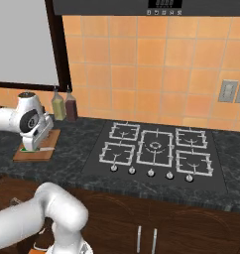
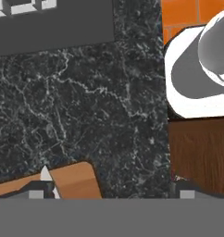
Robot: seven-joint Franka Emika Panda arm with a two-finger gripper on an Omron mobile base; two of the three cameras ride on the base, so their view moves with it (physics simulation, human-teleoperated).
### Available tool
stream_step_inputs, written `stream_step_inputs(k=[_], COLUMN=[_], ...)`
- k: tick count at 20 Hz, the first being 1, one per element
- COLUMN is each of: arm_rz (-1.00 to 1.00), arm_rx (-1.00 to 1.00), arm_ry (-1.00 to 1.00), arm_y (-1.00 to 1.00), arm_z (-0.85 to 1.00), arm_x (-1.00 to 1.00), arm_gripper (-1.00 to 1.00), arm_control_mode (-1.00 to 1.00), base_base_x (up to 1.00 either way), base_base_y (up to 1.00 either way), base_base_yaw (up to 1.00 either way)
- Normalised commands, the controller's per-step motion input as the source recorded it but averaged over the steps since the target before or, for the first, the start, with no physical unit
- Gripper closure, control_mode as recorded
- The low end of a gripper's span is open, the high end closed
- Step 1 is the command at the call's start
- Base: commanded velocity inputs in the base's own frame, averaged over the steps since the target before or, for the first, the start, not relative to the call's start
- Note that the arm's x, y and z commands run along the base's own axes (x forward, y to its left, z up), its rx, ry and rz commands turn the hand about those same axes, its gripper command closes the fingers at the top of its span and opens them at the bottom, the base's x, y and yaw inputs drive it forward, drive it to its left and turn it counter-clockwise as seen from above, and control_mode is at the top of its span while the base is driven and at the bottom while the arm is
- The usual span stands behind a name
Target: Place the appropriate cutting tool for cutting the garlic skin on the cutting board.
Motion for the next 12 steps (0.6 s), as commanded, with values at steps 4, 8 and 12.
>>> stream_step_inputs(k=[4,8,12], arm_rz=[0.0,0.0,0.0], arm_rx=[0.05,0.04,0.06], arm_ry=[-0.38,-0.36,-0.27], arm_y=[-1.0,-1.0,-0.99], arm_z=[0.29,0.4,0.52], arm_x=[-0.74,-0.75,-0.67], arm_gripper=[-1.0,-1.0,-1.0], arm_control_mode=[-1.0,-1.0,-1.0], base_base_x=[0.0,0.0,0.0], base_base_y=[0.0,0.0,0.0], base_base_yaw=[0.0,0.0,0.0])
